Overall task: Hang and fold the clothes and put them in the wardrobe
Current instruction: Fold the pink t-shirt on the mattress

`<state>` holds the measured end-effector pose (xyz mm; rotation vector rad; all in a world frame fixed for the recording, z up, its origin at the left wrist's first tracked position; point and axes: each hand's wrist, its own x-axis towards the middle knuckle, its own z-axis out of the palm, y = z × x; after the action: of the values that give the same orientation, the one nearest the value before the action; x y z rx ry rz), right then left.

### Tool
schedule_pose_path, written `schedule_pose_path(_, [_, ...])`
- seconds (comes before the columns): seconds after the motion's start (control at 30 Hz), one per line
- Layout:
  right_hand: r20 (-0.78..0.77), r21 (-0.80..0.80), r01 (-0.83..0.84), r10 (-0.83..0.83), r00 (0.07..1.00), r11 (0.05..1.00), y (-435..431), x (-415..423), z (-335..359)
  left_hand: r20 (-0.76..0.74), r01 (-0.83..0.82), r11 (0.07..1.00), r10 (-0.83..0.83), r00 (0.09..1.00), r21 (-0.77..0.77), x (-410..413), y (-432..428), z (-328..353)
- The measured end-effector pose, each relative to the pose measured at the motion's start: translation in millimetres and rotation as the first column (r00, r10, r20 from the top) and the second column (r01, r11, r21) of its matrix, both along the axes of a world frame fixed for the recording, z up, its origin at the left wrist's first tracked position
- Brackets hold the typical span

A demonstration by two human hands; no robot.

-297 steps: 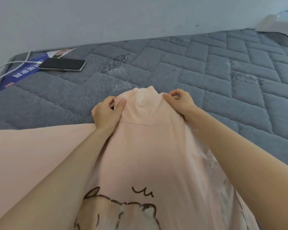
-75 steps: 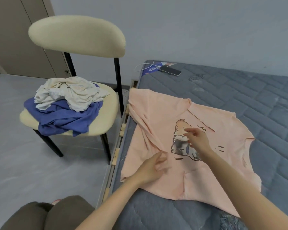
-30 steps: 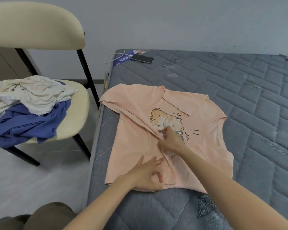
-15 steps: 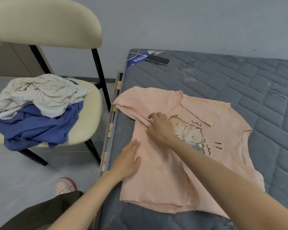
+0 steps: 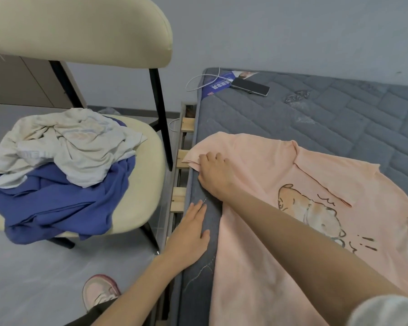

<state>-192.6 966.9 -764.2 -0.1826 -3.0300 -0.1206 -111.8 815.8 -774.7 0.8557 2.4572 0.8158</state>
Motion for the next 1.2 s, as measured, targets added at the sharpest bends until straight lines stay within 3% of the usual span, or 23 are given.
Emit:
schedule_pose_path(0.1, [0.041, 0.07, -0.081, 0.078, 0.996, 0.994, 4, -11, 4, 0.028, 0.001, 1.0, -0.001, 1.0, -0.004, -11, 2, -1])
schedule_pose_path(0.17, [0.06, 0.017, -0.106, 0.105, 0.993, 0.994, 9, -12, 10, 0.038, -0.003, 1.0, 0.004, 0.999, -0.014, -14, 5, 0])
schedule_pose_path(0.3, [-0.239, -0.354, 0.05, -0.142, 0.961, 0.934, 42, -7, 33, 0.023, -0.029, 0.999, 0.03, 0.999, -0.026, -20, 18, 6])
schedule_pose_path(0.4, [-0.21, -0.629, 0.213, -0.427, 0.879, 0.748, 88, 5, 57, -0.013, -0.023, 1.0, 0.023, 1.0, -0.003, -27, 41, 15])
schedule_pose_path(0.53, [-0.1, -0.77, 0.377, -0.681, 0.726, 0.515, 156, 24, 73, -0.093, 0.057, 0.997, -0.061, 0.994, -0.045, -38, 87, 24])
schedule_pose_path(0.63, [0.003, -0.838, 0.424, -0.773, 0.634, 0.345, 191, 36, 68, -0.164, 0.151, 0.971, -0.183, 0.969, -0.187, -42, 118, 21])
schedule_pose_path(0.8, [0.122, -0.919, 0.372, -0.802, 0.585, 0.131, 214, 37, 56, -0.21, 0.176, 0.91, -0.269, 0.94, -0.377, -48, 145, 6])
schedule_pose_path(1.03, [0.223, -0.856, 0.508, -0.816, 0.532, 0.097, 234, 45, -5, -0.16, 0.156, 0.931, -0.218, 0.963, -0.33, -49, 146, -14])
schedule_pose_path(1.2, [0.299, -0.824, 0.556, -0.745, 0.596, 0.114, 214, 53, 6, -0.002, 0.155, 0.96, -0.159, 0.987, -0.233, -53, 145, 8])
